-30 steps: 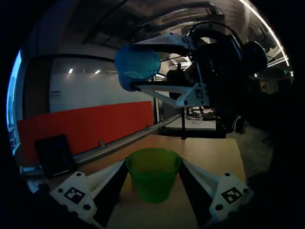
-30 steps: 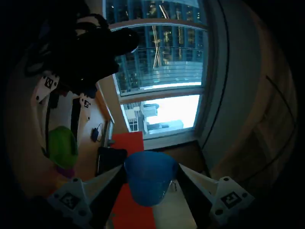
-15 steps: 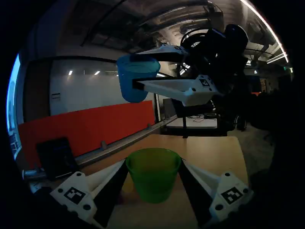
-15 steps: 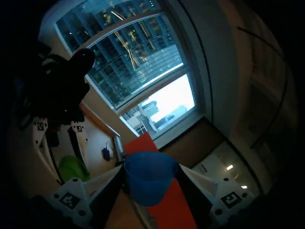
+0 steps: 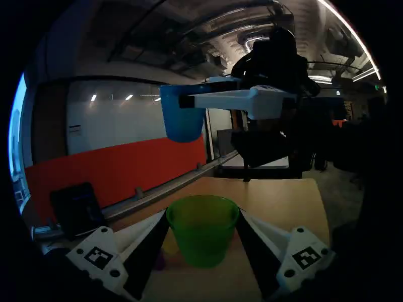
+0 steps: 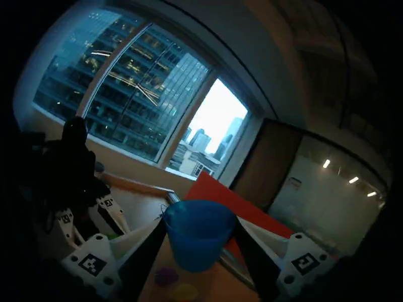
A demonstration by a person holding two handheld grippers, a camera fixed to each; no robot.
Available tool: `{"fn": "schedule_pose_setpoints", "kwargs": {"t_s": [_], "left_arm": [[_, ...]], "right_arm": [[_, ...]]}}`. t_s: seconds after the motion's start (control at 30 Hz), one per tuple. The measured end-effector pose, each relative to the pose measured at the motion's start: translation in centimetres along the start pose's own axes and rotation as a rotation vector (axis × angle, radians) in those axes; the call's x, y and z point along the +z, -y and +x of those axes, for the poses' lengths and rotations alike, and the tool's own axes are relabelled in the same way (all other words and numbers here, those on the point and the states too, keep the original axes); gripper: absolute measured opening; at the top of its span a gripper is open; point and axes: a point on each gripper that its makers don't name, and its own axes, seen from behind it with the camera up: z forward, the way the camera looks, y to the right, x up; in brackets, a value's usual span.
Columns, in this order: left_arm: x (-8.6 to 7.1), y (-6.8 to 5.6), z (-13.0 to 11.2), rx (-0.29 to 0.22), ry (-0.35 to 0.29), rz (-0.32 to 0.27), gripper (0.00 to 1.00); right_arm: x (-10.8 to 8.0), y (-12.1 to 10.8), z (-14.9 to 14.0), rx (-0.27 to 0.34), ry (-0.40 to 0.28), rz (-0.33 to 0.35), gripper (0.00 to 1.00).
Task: Pour water
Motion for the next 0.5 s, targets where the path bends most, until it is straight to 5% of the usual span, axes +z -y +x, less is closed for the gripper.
{"fn": "schedule_pose_setpoints", "kwargs": {"t_s": [0.33,0.5], "left_arm": [[-0.3,0.4,0.3,-0.001,-0.007,0.012,0.88],[-0.3,0.6,0.3,0.0,-0.005,0.015,0.88]], "right_arm": [[-0.2,1.0,-0.3,0.274,0.012,0.038,0.93],[-0.2,1.9,-0.5,0.358,0.019,0.073,0.93]]}}
